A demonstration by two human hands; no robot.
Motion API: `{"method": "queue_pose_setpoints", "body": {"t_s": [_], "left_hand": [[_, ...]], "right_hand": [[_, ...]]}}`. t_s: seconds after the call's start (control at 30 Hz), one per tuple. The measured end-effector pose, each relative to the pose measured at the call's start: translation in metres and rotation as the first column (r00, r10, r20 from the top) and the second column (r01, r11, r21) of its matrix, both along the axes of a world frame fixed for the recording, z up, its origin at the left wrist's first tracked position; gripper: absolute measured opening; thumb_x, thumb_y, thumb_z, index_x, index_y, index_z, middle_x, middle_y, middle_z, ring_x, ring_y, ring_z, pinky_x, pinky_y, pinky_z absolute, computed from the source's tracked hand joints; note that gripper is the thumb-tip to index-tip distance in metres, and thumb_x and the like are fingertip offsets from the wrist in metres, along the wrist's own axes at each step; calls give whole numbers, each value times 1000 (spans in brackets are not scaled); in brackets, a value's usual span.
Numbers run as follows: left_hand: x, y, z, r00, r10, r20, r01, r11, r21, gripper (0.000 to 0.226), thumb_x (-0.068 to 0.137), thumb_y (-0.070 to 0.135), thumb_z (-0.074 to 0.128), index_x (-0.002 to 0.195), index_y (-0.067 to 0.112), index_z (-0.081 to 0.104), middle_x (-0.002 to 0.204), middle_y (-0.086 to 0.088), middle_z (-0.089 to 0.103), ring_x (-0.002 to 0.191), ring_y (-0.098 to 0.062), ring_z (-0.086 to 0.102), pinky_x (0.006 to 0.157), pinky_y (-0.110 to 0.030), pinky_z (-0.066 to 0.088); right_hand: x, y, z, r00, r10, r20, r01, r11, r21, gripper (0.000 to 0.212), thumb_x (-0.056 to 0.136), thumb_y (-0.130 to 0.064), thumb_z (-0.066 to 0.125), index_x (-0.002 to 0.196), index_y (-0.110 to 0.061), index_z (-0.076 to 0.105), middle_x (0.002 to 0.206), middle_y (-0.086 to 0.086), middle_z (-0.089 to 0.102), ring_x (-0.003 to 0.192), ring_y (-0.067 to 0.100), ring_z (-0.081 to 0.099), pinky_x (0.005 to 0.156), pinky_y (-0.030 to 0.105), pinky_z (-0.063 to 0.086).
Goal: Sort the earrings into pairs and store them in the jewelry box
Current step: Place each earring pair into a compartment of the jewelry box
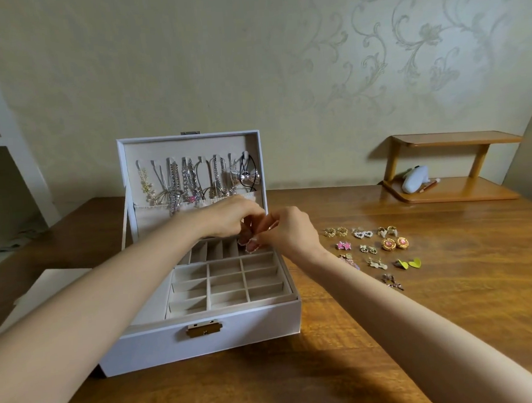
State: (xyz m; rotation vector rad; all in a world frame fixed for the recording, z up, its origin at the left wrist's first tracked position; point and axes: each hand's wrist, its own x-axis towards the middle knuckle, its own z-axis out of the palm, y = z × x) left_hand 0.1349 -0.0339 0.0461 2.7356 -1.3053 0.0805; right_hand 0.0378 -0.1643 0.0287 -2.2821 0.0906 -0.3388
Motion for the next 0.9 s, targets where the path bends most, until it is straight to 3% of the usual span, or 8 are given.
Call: {"method": "queue_pose_setpoints", "body": {"t_s": [0.2,0.43,0.63,0.73,0.9], "left_hand": [[2,11,0,1000,-6,-15,5,997,-73,33,78,-12,58,89,17,70,93,1,58,90,-16,54,84,-36,47],[-4,15,-3,999,30,-41,-33,997,-73,25,80,4,67,87,28,66,89,6,51,82,-11,47,78,-32,44],[-3,14,-4,998,42,-54,-46,996,-71,19,80,10,69,89,26,64,89,8,52,85,-13,49,82,-36,45],[-2,14,-2,996,39,-77,-46,996,-83,18,78,10,71,90,23,67,82,17,47,79,-7,46,78,-30,41],[-8,16,9,987,19,-158,-29,998,-60,30,71,15,78,99,19,69,84,17,49,74,2,44,68,-15,35]], "right_hand": [[1,4,-4,1000,-2,13,4,988,-154,11,74,-25,75,84,-23,75,90,3,73,89,23,65,75,33,53],[1,1,-6,999,48,22,-41,968,-249,13,78,-22,71,88,-27,76,90,1,73,89,21,65,74,32,53],[-4,-3,-9,990,132,50,-117,964,-240,10,78,-23,72,85,-29,77,87,0,73,86,18,63,69,28,49],[-3,-1,-12,987,141,75,-118,961,-251,15,81,-20,67,85,-30,77,85,-1,74,82,18,63,65,26,45],[-1,-3,-15,983,168,78,-143,956,-255,19,82,-22,63,88,-34,77,91,-3,74,85,18,62,70,28,49]]}}
